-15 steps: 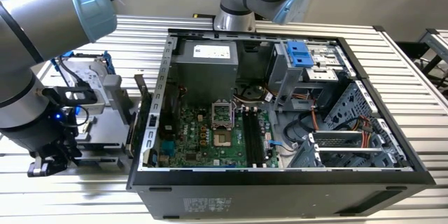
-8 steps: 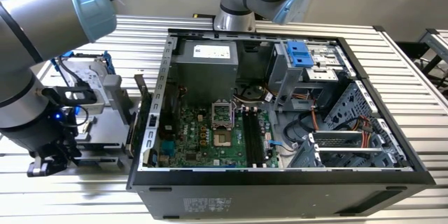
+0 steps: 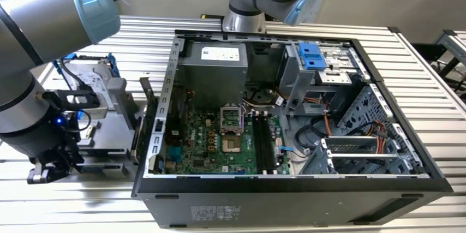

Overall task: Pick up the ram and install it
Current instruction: 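Pick up the ram and move it above insertion slot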

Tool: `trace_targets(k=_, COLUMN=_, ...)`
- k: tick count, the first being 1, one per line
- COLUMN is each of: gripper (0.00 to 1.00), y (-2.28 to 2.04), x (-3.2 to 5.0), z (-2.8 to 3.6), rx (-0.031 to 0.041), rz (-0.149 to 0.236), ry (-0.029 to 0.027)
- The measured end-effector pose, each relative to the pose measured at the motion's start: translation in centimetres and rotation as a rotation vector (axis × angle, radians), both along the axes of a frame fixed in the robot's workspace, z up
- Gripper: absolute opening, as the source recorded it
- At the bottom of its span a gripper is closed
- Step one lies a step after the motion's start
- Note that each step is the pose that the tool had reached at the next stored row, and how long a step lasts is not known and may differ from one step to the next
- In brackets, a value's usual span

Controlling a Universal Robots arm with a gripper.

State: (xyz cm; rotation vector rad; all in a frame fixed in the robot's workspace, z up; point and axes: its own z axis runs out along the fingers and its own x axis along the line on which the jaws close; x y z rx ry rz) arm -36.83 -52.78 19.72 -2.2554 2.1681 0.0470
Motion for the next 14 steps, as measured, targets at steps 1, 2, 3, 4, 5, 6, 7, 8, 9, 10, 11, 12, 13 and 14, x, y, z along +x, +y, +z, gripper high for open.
trace_targets(k=1, gripper=1.0, y=0.0, x=0.0, z=0.0, rx=0.0, rz=0.0, ry=0.0)
trace_targets(k=2, gripper=1.0, y=0.0, x=0.0, z=0.0, rx=0.0, rz=0.0, ry=0.0)
trace_targets(k=3, gripper=1.0, y=0.0, x=0.0, z=0.0, rx=-0.0001, rz=0.0, ry=0.0)
trace_targets(k=4, gripper=0.0, y=0.0, x=0.0, z=0.0, rx=-0.0001, rz=0.0, ry=0.0)
trace_targets(k=5, gripper=0.0, y=0.0, x=0.0, z=0.0, rx=-0.0001, rz=0.0, ry=0.0)
trace_targets(k=6, gripper=0.0, y=0.0, x=0.0, z=0.0, rx=0.0001, rz=0.0, ry=0.0)
trace_targets(k=7, gripper=0.0, y=0.0, x=0.0, z=0.0, rx=0.0001, rz=0.0, ry=0.0)
trace_targets(k=8, gripper=0.0, y=0.0, x=0.0, z=0.0, rx=0.0, rz=0.0, ry=0.0)
trace_targets(k=9, gripper=0.0, y=0.0, x=0.0, z=0.0, rx=0.0, rz=-0.001, ry=0.0)
trace_targets(k=10, gripper=0.0, y=0.0, x=0.0, z=0.0, rx=0.0, rz=-0.001, ry=0.0001)
trace_targets(k=11, gripper=0.0, y=0.0, x=0.0, z=0.0, rx=-0.0001, rz=-0.001, ry=0.0001)
trace_targets(k=12, gripper=0.0, y=0.0, x=0.0, z=0.0, rx=0.0, rz=-0.001, ry=0.0001)
trace_targets(k=13, gripper=0.0, y=0.0, x=0.0, z=0.0, rx=0.0, rz=-0.001, ry=0.0)
trace_targets(k=14, gripper=0.0, y=0.0, x=0.0, z=0.0, rx=0.0, rz=-0.001, ry=0.0)
